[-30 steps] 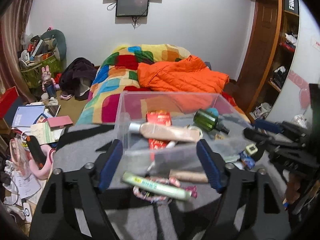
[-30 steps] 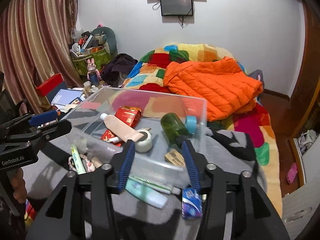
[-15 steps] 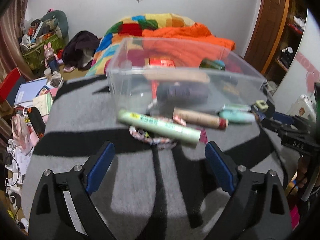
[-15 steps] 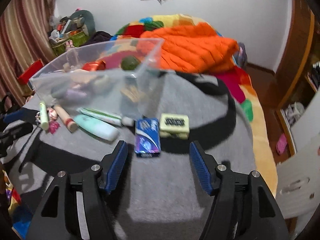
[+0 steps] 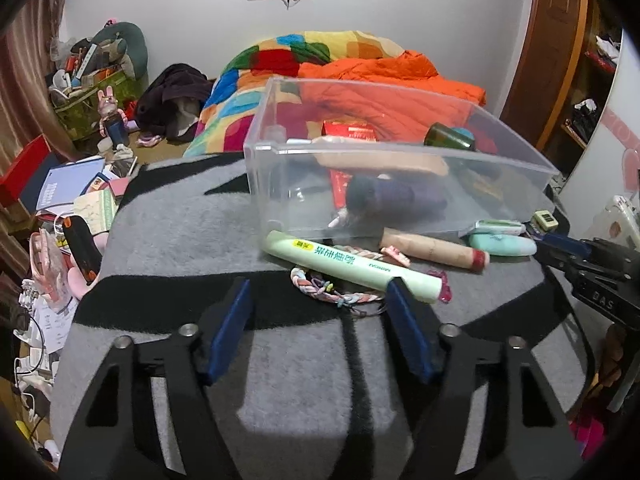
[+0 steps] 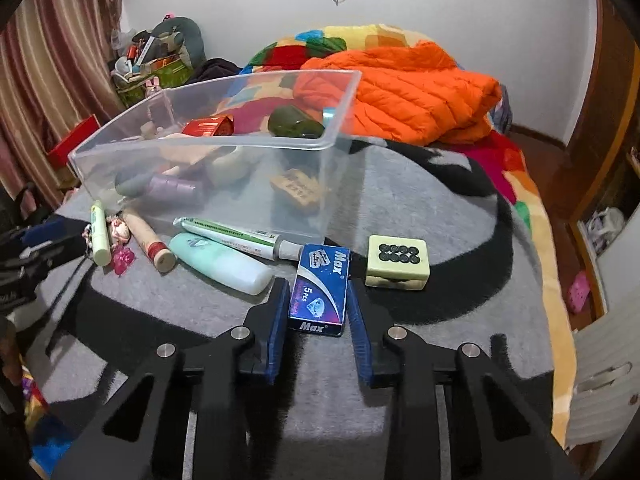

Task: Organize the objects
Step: 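Move the left gripper to the green tube while the right reaches the blue Max box, then grasp the green tube with the left gripper while the right grasps the blue Max box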

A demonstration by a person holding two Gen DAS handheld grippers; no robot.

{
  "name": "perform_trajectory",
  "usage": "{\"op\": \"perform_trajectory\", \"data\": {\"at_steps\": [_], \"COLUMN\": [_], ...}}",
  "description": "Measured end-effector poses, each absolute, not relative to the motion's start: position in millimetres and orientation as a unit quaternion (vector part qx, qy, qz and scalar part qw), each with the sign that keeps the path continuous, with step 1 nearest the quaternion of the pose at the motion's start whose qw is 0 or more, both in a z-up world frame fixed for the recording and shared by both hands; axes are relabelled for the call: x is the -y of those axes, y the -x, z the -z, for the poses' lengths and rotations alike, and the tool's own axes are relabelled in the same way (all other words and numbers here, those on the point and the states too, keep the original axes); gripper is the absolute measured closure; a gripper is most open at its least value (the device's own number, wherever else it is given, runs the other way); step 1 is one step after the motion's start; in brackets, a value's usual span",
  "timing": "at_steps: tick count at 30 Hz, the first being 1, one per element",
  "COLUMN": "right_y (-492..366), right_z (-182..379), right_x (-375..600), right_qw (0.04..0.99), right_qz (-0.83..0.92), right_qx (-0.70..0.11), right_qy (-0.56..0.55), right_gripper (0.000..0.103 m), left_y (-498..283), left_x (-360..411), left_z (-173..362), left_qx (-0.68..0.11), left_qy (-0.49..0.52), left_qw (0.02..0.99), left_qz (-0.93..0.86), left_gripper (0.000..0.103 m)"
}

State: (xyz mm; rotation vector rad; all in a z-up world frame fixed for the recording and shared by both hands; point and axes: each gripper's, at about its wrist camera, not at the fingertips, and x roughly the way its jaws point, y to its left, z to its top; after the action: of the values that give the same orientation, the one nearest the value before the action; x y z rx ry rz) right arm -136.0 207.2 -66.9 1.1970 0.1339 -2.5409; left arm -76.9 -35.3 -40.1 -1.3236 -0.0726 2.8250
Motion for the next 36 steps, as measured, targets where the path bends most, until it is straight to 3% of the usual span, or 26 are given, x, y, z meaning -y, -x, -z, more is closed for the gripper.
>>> {"op": "perform_trajectory", "data": {"at_steps": [2, 7, 11, 19, 20, 22, 27, 36], "right_y": [132.3, 120.2, 108.3, 88.1, 86.5, 85.3, 85.2, 85.2], "right_z": [66.4, 64.3, 63.9, 63.9, 63.8, 63.5, 64.6, 65.9], "right_x": [-206.5, -209.8, -212.8, -210.9, -209.8, -208.7, -209.2, -209.7], "right_qw": [0.166, 0.177, 0.187, 0.195, 0.194, 0.194, 0.197, 0.196], "right_qz": [0.892, 0.890, 0.887, 0.888, 0.889, 0.889, 0.889, 0.888], "right_qx": [-0.046, -0.037, -0.027, -0.032, -0.035, -0.038, -0.034, -0.035], "right_qy": [-0.417, -0.417, -0.421, -0.415, -0.414, -0.412, -0.413, -0.414], "right_gripper": [0.077, 0.078, 0.078, 0.078, 0.078, 0.078, 0.078, 0.078], "left_y": [78.0, 70.6, 73.0, 98.7, 98.4, 92.4, 61.7, 20.0], "left_x": [36.3, 28.0, 13.0, -2.0, -0.7, 5.8, 24.1, 48.1], "left_z": [42.4, 35.1, 25.9, 39.4, 43.8, 48.6, 44.7, 39.6], "left_qx": [0.032, 0.042, 0.023, 0.035, 0.041, 0.058, 0.088, 0.087], "left_qy": [0.432, 0.426, 0.408, 0.440, 0.446, 0.450, 0.435, 0.428], "left_qw": [0.016, 0.033, 0.017, -0.027, -0.025, -0.017, 0.000, -0.028], "left_qz": [-0.901, -0.903, -0.912, -0.897, -0.894, -0.891, -0.896, -0.899], "left_gripper": [0.051, 0.049, 0.012, 0.010, 0.012, 0.026, 0.042, 0.046]}}
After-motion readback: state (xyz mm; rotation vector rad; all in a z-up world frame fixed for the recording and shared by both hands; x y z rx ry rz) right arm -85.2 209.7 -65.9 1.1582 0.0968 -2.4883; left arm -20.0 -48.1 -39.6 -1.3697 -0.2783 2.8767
